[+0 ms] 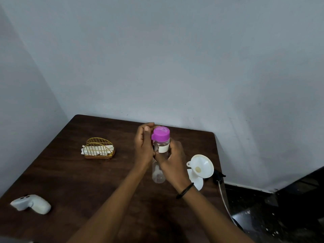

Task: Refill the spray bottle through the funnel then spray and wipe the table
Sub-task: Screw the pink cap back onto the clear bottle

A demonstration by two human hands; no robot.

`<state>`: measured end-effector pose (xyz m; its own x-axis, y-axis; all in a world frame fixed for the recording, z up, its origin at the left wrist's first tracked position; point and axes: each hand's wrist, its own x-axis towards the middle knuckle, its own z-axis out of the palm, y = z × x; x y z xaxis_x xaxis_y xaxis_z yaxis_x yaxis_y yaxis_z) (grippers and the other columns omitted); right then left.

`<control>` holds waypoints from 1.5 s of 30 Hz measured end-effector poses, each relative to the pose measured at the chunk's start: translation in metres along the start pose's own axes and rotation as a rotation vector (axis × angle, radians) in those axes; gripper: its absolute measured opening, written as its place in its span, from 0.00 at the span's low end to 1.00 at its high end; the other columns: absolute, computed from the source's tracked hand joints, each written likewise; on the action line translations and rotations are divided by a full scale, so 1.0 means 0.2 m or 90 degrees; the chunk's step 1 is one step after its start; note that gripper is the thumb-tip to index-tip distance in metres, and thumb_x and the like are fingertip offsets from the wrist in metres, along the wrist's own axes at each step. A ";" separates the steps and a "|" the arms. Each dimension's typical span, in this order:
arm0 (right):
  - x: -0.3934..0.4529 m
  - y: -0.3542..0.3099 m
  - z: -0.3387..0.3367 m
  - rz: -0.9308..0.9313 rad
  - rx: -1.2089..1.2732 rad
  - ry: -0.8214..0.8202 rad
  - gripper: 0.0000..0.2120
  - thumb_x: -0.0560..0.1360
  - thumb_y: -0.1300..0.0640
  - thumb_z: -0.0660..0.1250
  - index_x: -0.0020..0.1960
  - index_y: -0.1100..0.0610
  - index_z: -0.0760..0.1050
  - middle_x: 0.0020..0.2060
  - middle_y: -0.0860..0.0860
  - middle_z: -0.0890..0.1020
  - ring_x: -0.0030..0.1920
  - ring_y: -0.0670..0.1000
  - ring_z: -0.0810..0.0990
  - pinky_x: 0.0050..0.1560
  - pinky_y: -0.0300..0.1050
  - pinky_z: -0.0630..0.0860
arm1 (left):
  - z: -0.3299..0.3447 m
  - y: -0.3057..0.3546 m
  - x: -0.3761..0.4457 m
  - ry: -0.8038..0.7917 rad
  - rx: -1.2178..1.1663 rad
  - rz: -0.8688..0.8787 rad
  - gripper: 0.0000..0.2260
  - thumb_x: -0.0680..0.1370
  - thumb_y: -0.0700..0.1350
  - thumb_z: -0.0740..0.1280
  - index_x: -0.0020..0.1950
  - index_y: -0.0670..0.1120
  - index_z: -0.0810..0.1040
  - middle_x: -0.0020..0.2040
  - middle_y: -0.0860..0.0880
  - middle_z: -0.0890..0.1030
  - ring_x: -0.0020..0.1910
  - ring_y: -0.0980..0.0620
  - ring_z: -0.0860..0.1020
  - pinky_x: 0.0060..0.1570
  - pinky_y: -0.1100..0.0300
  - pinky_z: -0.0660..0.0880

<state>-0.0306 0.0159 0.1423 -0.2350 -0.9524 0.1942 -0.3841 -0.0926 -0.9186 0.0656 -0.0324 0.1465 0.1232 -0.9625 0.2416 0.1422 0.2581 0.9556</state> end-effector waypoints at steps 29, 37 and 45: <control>0.05 0.18 0.19 0.051 0.043 -0.048 0.13 0.71 0.56 0.74 0.55 0.51 0.78 0.46 0.41 0.82 0.46 0.37 0.80 0.44 0.32 0.75 | -0.20 -0.20 -0.01 -0.061 0.188 0.012 0.16 0.74 0.59 0.68 0.56 0.50 0.76 0.50 0.50 0.82 0.50 0.53 0.81 0.47 0.59 0.80; 0.05 0.31 0.33 0.120 0.020 -0.092 0.17 0.70 0.57 0.75 0.58 0.50 0.79 0.50 0.43 0.82 0.48 0.40 0.81 0.46 0.34 0.76 | -0.33 -0.34 -0.03 -0.092 0.287 0.012 0.18 0.73 0.53 0.74 0.60 0.52 0.76 0.55 0.54 0.81 0.54 0.56 0.80 0.52 0.56 0.81; 0.04 0.34 0.40 0.109 -0.042 -0.135 0.20 0.72 0.56 0.74 0.63 0.49 0.77 0.54 0.44 0.81 0.54 0.44 0.80 0.55 0.42 0.79 | -0.42 -0.41 -0.04 -0.102 0.337 0.023 0.25 0.73 0.61 0.69 0.64 0.49 0.76 0.57 0.53 0.80 0.56 0.59 0.79 0.54 0.61 0.79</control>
<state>0.0124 -0.0202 0.0544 -0.1118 -0.9928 -0.0441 -0.4144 0.0869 -0.9059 0.1354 -0.0381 0.0529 -0.0383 -0.9651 0.2592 -0.3778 0.2542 0.8903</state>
